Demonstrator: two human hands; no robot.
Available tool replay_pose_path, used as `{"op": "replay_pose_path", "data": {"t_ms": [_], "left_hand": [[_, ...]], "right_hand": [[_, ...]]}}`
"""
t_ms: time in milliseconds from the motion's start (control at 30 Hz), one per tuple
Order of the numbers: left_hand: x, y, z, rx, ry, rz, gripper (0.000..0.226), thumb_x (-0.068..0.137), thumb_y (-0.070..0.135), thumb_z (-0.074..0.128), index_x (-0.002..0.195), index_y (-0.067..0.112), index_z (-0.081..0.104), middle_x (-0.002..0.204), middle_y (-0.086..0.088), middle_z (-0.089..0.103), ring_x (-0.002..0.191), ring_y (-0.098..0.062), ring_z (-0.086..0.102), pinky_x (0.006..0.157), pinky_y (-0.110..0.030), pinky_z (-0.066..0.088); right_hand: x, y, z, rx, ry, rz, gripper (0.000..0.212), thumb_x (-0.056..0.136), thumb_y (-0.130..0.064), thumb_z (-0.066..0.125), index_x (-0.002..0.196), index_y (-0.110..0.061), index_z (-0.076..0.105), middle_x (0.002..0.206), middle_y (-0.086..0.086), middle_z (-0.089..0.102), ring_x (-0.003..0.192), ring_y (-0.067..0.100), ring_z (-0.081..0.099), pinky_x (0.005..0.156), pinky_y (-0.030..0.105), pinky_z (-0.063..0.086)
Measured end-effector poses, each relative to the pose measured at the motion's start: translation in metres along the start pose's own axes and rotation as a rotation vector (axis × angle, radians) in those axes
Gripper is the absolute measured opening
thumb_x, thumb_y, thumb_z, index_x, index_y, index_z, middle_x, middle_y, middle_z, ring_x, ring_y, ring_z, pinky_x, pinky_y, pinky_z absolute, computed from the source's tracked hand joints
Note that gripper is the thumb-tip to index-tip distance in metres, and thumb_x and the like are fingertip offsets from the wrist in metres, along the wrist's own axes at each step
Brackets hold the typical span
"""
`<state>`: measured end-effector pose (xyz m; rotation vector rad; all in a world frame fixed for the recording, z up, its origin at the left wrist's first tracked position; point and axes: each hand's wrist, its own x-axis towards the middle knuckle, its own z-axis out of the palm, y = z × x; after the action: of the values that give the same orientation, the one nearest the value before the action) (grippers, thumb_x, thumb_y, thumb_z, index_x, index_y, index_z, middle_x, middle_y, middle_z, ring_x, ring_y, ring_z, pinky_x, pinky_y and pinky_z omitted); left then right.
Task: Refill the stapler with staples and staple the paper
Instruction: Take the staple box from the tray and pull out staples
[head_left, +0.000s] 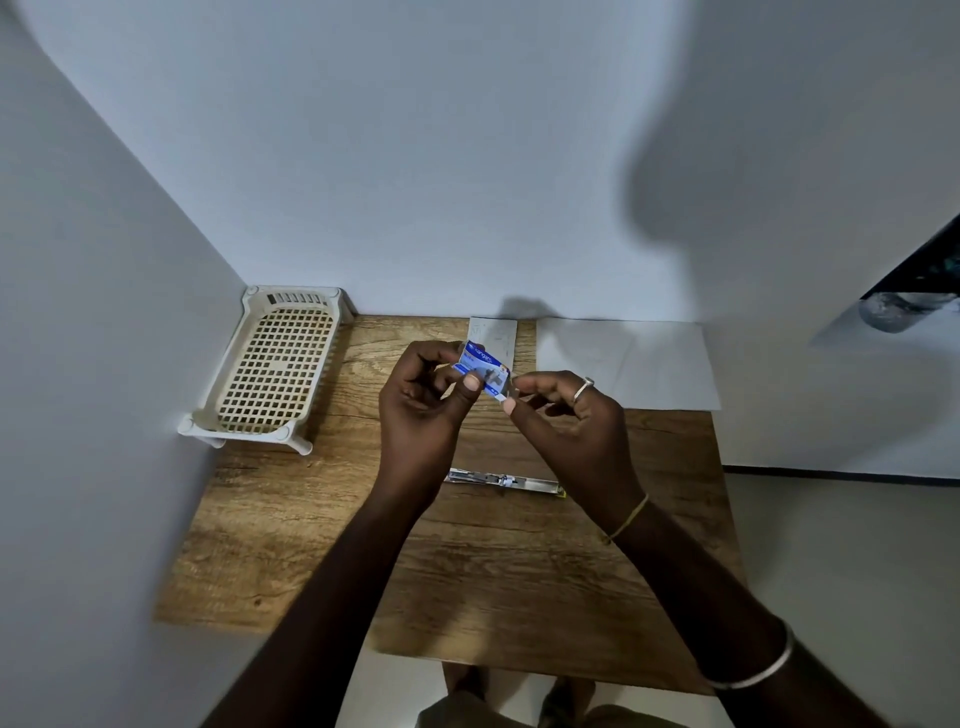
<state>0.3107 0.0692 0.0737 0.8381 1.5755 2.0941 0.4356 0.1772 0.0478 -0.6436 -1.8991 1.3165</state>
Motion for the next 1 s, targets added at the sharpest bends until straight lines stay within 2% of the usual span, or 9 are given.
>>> {"op": "replay_pose_path", "data": {"t_ms": [67, 200, 300, 467, 600, 733, 900, 1000], "left_hand": [[0.001, 0.0, -0.001, 0.005, -0.027, 0.015, 0.018, 0.089, 0.007, 0.073, 0.101, 0.009, 0.06, 0.1, -0.004, 0.071, 0.097, -0.024, 0.069, 0.088, -0.04, 0.055], [0.002, -0.003, -0.004, -0.002, 0.002, -0.012, 0.019, 0.093, 0.001, 0.068, 0.106, -0.002, 0.055, 0.106, -0.011, 0.069, 0.096, -0.024, 0.072, 0.088, -0.042, 0.056], [0.0, -0.004, -0.005, -0.017, 0.021, -0.03, 0.02, 0.093, 0.0, 0.066, 0.107, -0.005, 0.052, 0.106, -0.011, 0.068, 0.095, -0.02, 0.073, 0.085, -0.038, 0.059], [-0.003, -0.006, -0.009, -0.078, 0.033, -0.068, 0.019, 0.093, 0.004, 0.066, 0.106, 0.0, 0.053, 0.11, -0.019, 0.067, 0.099, -0.024, 0.071, 0.083, -0.04, 0.058], [-0.008, -0.01, -0.012, -0.157, 0.049, -0.14, 0.017, 0.094, 0.009, 0.066, 0.105, 0.006, 0.054, 0.111, -0.016, 0.068, 0.102, -0.026, 0.07, 0.083, -0.041, 0.058], [-0.012, -0.016, -0.016, -0.201, 0.073, -0.195, 0.012, 0.095, 0.012, 0.065, 0.104, 0.011, 0.056, 0.113, -0.015, 0.068, 0.105, -0.03, 0.069, 0.085, -0.043, 0.058], [-0.016, -0.021, -0.022, -0.263, 0.113, -0.215, 0.021, 0.095, 0.014, 0.066, 0.109, 0.006, 0.053, 0.112, -0.018, 0.068, 0.105, -0.029, 0.069, 0.084, -0.04, 0.057], [-0.019, -0.025, -0.026, -0.293, 0.121, -0.213, 0.016, 0.097, 0.008, 0.063, 0.11, 0.006, 0.053, 0.111, -0.02, 0.066, 0.102, -0.029, 0.069, 0.084, -0.04, 0.057]], "right_hand": [[0.0, -0.001, 0.0, -0.007, 0.006, -0.003, 0.018, 0.086, -0.027, 0.08, 0.103, -0.029, 0.075, 0.096, -0.018, 0.075, 0.089, 0.009, 0.07, 0.075, 0.019, 0.053], [0.001, -0.004, 0.001, 0.008, 0.005, -0.006, 0.018, 0.086, -0.026, 0.08, 0.103, -0.028, 0.075, 0.096, -0.016, 0.075, 0.087, 0.01, 0.071, 0.074, 0.022, 0.055], [0.0, -0.007, 0.002, 0.018, -0.007, -0.002, 0.018, 0.086, -0.025, 0.08, 0.103, -0.027, 0.075, 0.095, -0.015, 0.075, 0.084, 0.012, 0.071, 0.071, 0.024, 0.056], [0.0, -0.013, 0.002, -0.019, -0.051, 0.025, 0.015, 0.085, -0.028, 0.08, 0.1, -0.025, 0.076, 0.09, -0.014, 0.074, 0.075, 0.013, 0.069, 0.062, 0.025, 0.055], [0.003, -0.018, 0.002, -0.043, -0.082, 0.065, 0.01, 0.083, -0.027, 0.081, 0.092, -0.026, 0.076, 0.083, -0.015, 0.074, 0.069, 0.013, 0.068, 0.06, 0.025, 0.055], [0.001, -0.02, 0.005, -0.043, -0.091, 0.075, 0.009, 0.082, -0.023, 0.08, 0.09, -0.023, 0.075, 0.079, -0.009, 0.074, 0.069, 0.015, 0.07, 0.061, 0.033, 0.059], [-0.003, -0.019, 0.01, 0.075, -0.047, 0.158, 0.007, 0.083, -0.012, 0.078, 0.089, -0.014, 0.074, 0.079, -0.002, 0.077, 0.071, 0.015, 0.074, 0.065, 0.029, 0.06], [-0.005, -0.021, 0.012, 0.316, -0.038, 0.283, 0.005, 0.088, -0.005, 0.073, 0.09, -0.009, 0.072, 0.088, 0.009, 0.079, 0.079, 0.027, 0.078, 0.069, 0.034, 0.063]]}}
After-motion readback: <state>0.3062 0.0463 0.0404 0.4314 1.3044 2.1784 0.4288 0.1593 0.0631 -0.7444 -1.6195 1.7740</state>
